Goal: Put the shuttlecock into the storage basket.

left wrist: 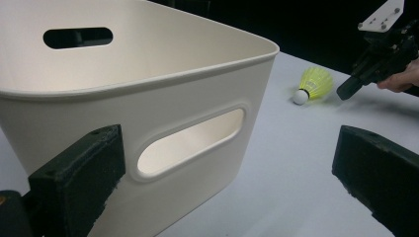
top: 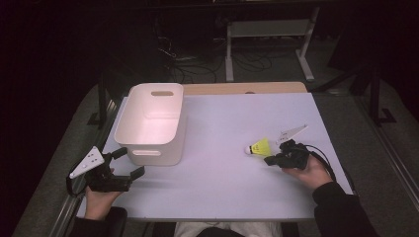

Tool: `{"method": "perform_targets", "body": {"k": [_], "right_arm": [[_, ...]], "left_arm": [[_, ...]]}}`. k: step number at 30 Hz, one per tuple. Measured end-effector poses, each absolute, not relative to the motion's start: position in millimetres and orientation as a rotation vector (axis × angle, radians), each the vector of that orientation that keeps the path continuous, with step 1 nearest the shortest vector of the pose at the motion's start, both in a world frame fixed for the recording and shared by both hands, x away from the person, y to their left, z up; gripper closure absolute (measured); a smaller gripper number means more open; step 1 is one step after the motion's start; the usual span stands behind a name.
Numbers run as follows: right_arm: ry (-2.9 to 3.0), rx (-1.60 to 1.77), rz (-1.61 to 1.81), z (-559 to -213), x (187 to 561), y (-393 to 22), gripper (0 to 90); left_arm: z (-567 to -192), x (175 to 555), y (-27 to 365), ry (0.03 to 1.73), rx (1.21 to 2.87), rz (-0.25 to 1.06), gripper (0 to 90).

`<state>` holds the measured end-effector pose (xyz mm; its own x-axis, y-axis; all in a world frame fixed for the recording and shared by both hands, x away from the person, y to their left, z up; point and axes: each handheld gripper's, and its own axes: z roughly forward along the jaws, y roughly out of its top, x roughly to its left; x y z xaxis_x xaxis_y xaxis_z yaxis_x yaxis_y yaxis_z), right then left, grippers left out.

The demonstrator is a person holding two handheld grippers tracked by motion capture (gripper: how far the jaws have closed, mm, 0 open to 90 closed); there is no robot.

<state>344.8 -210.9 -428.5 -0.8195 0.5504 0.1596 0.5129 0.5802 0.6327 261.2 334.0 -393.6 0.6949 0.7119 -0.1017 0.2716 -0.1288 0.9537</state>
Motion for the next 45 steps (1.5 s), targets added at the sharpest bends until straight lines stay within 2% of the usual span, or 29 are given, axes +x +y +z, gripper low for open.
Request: {"method": "perform_targets", "body": {"k": [16, 45], "right_arm": [[2.730, 0.961, 1.042, -433.1, 352.9, -216.2, 88.5], [2.693, 0.972, 1.047, -417.5, 381.1, -220.1, 88.5]], "left_arm": [[-393.6, 261.2, 334.0, 0.798, 1.706, 0.459, 0.0], [-394.1, 262.0, 333.9, 0.799, 1.707, 0.456, 0.0]]}}
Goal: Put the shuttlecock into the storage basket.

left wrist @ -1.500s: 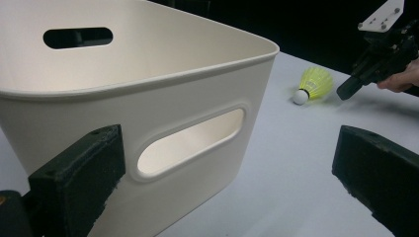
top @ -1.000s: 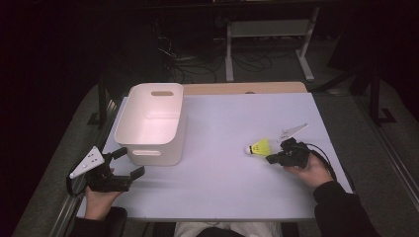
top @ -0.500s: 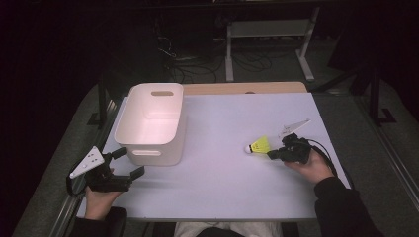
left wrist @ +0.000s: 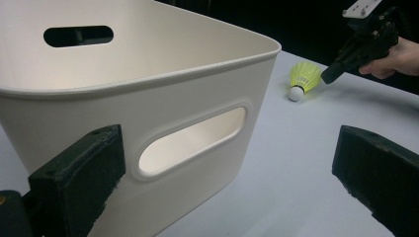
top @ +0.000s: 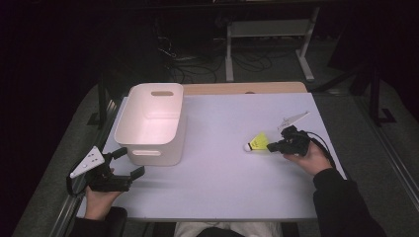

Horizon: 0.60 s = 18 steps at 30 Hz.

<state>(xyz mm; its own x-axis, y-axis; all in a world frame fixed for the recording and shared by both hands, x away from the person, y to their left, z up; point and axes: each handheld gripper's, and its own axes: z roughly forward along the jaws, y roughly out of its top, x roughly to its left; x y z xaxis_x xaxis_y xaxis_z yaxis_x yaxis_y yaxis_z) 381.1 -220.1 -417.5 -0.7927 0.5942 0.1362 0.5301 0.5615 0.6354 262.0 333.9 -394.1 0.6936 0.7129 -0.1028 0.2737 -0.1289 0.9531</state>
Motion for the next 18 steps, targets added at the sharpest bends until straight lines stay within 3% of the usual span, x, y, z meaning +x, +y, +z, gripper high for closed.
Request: {"method": "perform_targets", "body": {"k": [18], "right_arm": [[2.687, 1.022, 1.029, -424.6, 399.6, -218.0, 88.5]], "left_arm": [[-394.1, 262.1, 334.1, 0.801, 1.703, 0.455, 0.0]]}}
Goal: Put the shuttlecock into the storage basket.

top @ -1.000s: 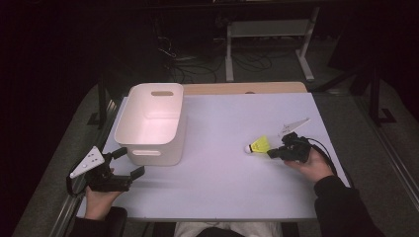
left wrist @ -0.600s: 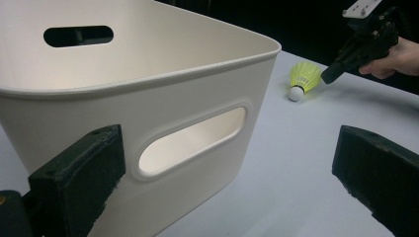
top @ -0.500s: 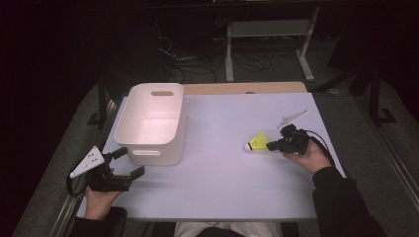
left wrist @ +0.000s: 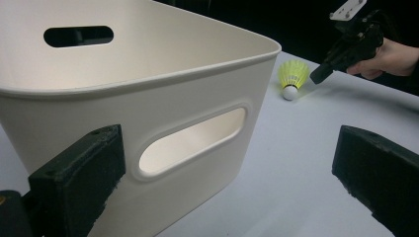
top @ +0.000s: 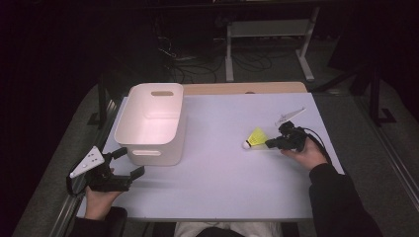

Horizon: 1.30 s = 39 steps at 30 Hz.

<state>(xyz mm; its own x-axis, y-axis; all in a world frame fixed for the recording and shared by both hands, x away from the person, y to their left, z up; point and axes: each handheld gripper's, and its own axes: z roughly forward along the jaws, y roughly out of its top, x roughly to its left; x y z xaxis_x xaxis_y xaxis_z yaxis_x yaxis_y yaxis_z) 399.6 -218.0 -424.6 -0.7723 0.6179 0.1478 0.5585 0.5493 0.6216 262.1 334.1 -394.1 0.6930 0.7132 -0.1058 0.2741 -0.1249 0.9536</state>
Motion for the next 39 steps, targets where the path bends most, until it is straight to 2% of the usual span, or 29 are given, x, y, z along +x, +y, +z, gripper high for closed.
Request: {"method": "perform_targets", "body": {"k": [19, 39], "right_arm": [[2.699, 1.078, 1.015, -427.6, 427.5, -208.5, 88.5], [2.687, 1.074, 1.100, -430.4, 430.5, -198.7, 88.5]], "left_arm": [[-393.9, 261.9, 334.3, 0.799, 1.701, 0.453, 0.0], [-393.9, 261.9, 334.3, 0.798, 1.701, 0.452, 0.0]]}}
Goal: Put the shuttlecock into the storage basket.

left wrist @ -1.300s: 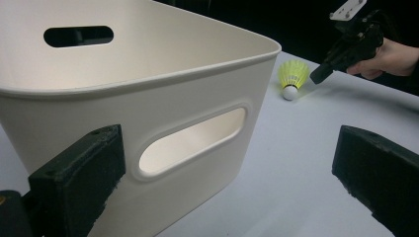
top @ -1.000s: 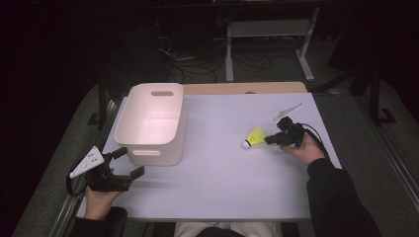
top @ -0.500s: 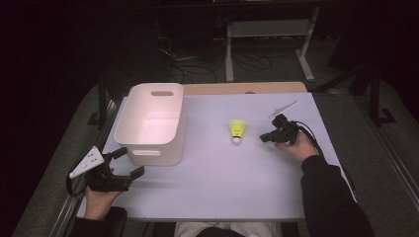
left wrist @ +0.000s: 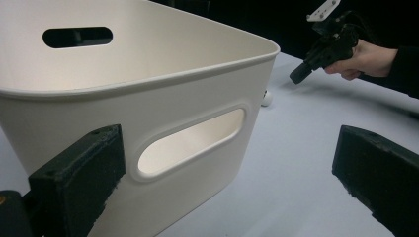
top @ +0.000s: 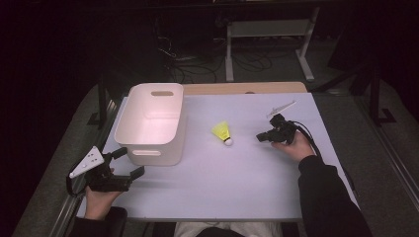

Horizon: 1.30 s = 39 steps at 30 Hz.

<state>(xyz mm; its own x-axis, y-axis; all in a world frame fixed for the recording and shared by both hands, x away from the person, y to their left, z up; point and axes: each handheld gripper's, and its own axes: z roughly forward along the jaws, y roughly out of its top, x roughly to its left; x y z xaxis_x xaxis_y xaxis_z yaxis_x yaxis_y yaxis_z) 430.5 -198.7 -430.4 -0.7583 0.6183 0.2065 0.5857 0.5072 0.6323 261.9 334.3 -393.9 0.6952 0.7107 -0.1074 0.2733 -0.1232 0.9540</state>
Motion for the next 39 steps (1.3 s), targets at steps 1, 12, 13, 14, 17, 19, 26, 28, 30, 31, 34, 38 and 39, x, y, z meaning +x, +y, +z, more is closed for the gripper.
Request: {"method": "perform_targets", "body": {"k": [1, 12, 13, 14, 17, 19, 26, 28, 30, 31, 34, 38, 39], "right_arm": [[2.684, 1.073, 1.105, -430.0, 430.4, -198.7, 88.5], [2.687, 1.034, 1.134, -425.3, 427.0, -193.6, 88.5], [2.688, 1.028, 1.134, -424.2, 426.3, -192.5, 88.5], [2.688, 1.021, 1.138, -423.1, 425.8, -191.4, 88.5], [2.696, 0.999, 1.140, -418.6, 423.8, -187.6, 88.5], [2.700, 0.977, 1.142, -414.8, 423.1, -184.6, 88.4], [2.705, 0.914, 1.167, -399.1, 422.6, -174.0, 88.4], [2.708, 0.905, 1.165, -395.9, 422.5, -171.1, 88.4], [2.707, 0.895, 1.169, -392.9, 422.8, -168.9, 88.4], [2.707, 0.890, 1.172, -391.6, 423.0, -167.9, 88.3], [2.710, 0.879, 1.175, -388.4, 423.7, -165.3, 87.7], [2.720, 0.867, 1.168, -386.7, 424.4, -162.2, 87.3], [2.721, 0.865, 1.169, -386.4, 424.5, -161.6, 87.3]], "left_arm": [[-393.9, 261.9, 334.3, 0.798, 1.701, 0.452, 0.0], [-393.8, 261.9, 334.3, 0.798, 1.701, 0.452, 0.0], [-393.8, 261.9, 334.3, 0.797, 1.701, 0.452, 0.0], [-393.9, 261.9, 334.3, 0.797, 1.701, 0.452, 0.0], [-393.9, 261.9, 334.3, 0.797, 1.702, 0.452, 0.0], [-393.9, 262.0, 334.2, 0.796, 1.702, 0.451, 0.0], [-393.9, 261.9, 334.3, 0.795, 1.702, 0.451, 0.0], [-393.8, 261.8, 334.3, 0.794, 1.702, 0.451, 0.0], [-393.8, 261.8, 334.3, 0.794, 1.702, 0.451, 0.0], [-393.8, 261.8, 334.3, 0.793, 1.702, 0.451, 0.0], [-393.8, 261.7, 334.3, 0.794, 1.702, 0.451, 0.0], [-393.8, 261.8, 334.2, 0.793, 1.702, 0.450, 0.0], [-393.8, 261.8, 334.3, 0.793, 1.702, 0.450, 0.0]]}}
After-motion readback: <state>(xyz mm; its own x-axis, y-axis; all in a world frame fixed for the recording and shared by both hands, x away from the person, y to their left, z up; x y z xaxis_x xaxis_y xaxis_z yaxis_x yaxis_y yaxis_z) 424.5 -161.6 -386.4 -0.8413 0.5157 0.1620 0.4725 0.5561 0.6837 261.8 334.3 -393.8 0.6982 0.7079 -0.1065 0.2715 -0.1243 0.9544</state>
